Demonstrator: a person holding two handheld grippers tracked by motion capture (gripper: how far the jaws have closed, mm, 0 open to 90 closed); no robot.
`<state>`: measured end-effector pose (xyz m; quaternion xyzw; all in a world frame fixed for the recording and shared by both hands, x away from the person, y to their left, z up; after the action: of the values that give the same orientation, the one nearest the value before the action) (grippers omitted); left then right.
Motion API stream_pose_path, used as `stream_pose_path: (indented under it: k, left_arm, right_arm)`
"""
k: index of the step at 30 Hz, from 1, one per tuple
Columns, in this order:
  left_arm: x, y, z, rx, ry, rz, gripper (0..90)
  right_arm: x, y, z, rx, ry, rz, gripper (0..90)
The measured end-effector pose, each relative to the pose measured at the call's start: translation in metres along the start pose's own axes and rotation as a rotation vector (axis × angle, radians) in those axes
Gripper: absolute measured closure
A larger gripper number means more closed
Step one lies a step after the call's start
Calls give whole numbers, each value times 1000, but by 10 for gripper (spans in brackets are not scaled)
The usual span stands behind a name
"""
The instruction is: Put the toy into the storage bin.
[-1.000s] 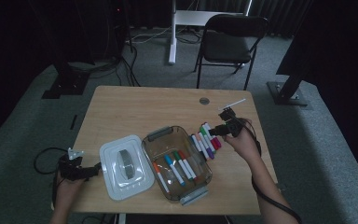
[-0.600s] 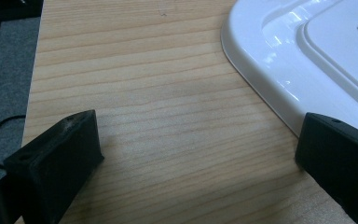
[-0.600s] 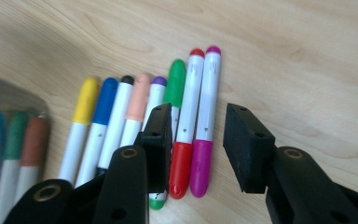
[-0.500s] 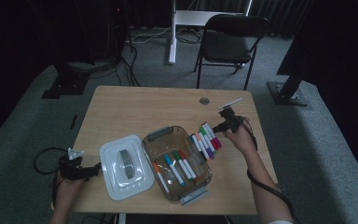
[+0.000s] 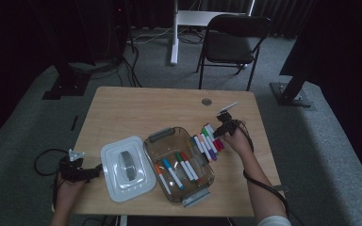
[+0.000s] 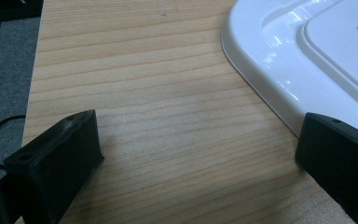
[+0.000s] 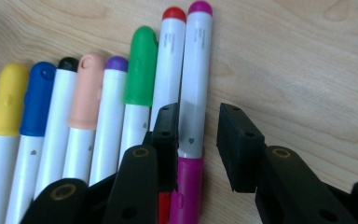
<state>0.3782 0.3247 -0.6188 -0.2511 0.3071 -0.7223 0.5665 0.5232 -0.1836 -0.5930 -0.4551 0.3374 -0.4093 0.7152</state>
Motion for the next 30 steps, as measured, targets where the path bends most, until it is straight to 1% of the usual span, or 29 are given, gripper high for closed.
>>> stream_pose_path:
  k: [2, 7, 10, 15, 16, 18, 20, 22, 24, 27, 29, 30]
  left_arm:
    - [0, 0, 0, 0, 0, 0, 5]
    - [0, 0, 0, 0, 1, 0, 6]
    - [0, 0, 0, 0, 0, 0, 5]
    - [0, 0, 0, 0, 0, 0, 5]
    - [0, 0, 0, 0, 0, 0, 5]
    - [0, 0, 0, 0, 0, 0, 5]
    - [0, 0, 0, 0, 0, 0, 5]
    - [0, 0, 0, 0, 0, 0, 5]
    - [0, 0, 0, 0, 0, 0, 5]
    - [0, 0, 0, 0, 0, 0, 5]
    - [0, 0, 0, 0, 0, 0, 5]
    - [0, 0, 0, 0, 0, 0, 5]
  right_arm:
    - [2, 3, -1, -13, 3, -12, 707]
    - [8, 7, -3, -22, 20, -14, 724]
    - [9, 8, -3, -20, 29, -14, 755]
    - [11, 4, -4, -25, 41, -17, 763]
    - [11, 2, -4, -23, 47, -10, 763]
    - [12, -3, -4, -16, 51, -16, 763]
    - [11, -10, -4, -7, 56, -10, 764]
    - [11, -18, -5, 3, 58, -13, 764]
    - [9, -26, -4, 19, 68, -2, 764]
    - [6, -37, -5, 30, 65, -1, 764]
    - [5, -45, -7, 30, 59, -18, 764]
    - [4, -48, -7, 34, 65, -9, 764]
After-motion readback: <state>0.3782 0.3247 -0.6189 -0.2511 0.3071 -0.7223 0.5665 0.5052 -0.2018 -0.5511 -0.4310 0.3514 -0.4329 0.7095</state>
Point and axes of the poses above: each handheld gripper's, and its own axes: y roughly forward along the jaws, z roughly out of its top, x roughly to its right, the point moved 10 cm from there along y, roughly forward along the jaws, and after that the axes turned 2 degrees about -z, right-handed, at the moved point
